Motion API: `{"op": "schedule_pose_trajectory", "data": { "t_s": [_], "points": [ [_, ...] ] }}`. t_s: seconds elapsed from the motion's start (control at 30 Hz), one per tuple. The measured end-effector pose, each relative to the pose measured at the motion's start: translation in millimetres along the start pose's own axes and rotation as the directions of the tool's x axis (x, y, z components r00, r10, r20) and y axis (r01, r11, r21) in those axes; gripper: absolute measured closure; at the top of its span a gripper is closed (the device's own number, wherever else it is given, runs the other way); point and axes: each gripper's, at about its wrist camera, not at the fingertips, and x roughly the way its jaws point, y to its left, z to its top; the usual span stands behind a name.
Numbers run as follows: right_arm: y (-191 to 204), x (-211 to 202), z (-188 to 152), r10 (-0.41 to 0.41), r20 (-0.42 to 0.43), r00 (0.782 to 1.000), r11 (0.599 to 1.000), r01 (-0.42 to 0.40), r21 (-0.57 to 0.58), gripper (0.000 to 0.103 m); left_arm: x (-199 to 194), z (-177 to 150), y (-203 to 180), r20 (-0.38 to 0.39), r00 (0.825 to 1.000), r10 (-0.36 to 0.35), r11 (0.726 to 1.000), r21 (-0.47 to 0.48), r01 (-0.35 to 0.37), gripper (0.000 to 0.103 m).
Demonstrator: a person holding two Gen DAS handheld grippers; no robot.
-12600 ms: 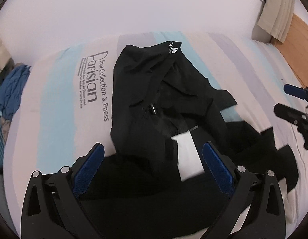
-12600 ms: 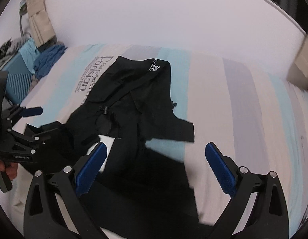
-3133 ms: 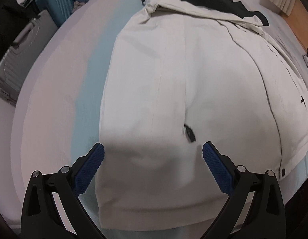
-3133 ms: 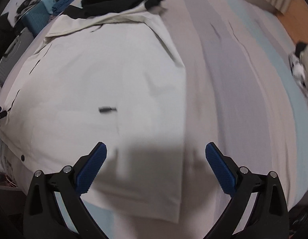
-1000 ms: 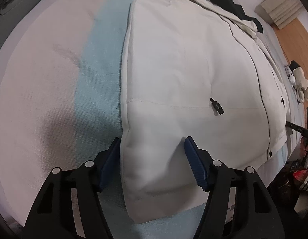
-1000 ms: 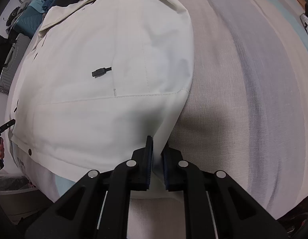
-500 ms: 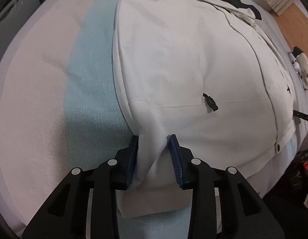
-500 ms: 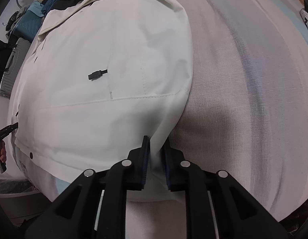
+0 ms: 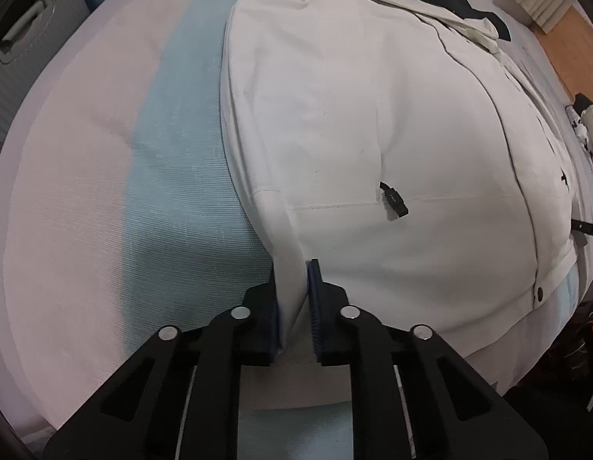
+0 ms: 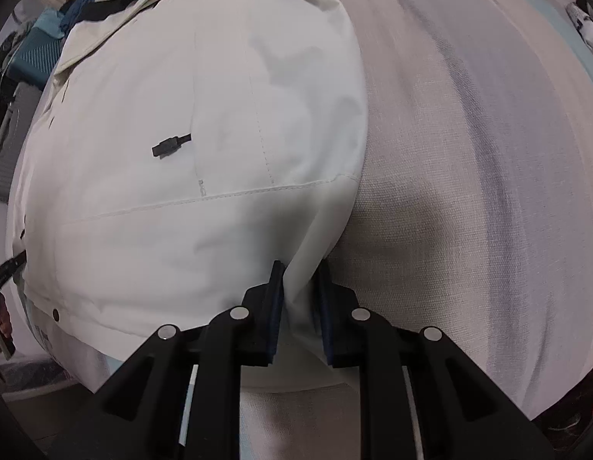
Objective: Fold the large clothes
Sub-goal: 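Hold the white hem with both grippers and lift it slightly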
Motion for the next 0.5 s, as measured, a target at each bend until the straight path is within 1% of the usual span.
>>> {"op": "schedule_pose_trajectory", "data": {
  "t_s": [0.1,0.17,0.33,0.4,0.5],
  "points": [
    [1.3,0.0,3.5,-0.011,-0.012,1.0,1.0,0.011,-0.002,0.087,1.1,2.1,-0.8,-0.005,1.0,-0.01,1.0,-0.004,0.01,0.094],
    [4.8,-1.2,3.8,-0.032,-0.005,0.999,0.999,0.031,-0.008,0.089,-1.0,1.7,2.7,-0.007,1.0,-0.014,1.0,-0.011,0.014,0.094],
    [16.9,-2.1,2.0,-0.087,0.036,0.996,0.996,0.088,-0.02,0.092,-4.4,0.1,-1.2,-0.007,1.0,0.016,1.0,-0.01,-0.016,0.094],
    [20.7,-1.7,-0.7,-0.103,0.048,0.994,0.994,0.104,-0.019,0.093,-4.9,-0.7,2.9,-0.009,1.0,0.004,1.0,-0.031,-0.004,0.094],
    [25.6,-0.1,0.8,-0.123,0.042,0.992,0.992,0.124,-0.017,0.093,-2.6,0.3,14.3,-0.027,0.999,-0.047,0.994,-0.103,0.044,0.094]
  ]
}}
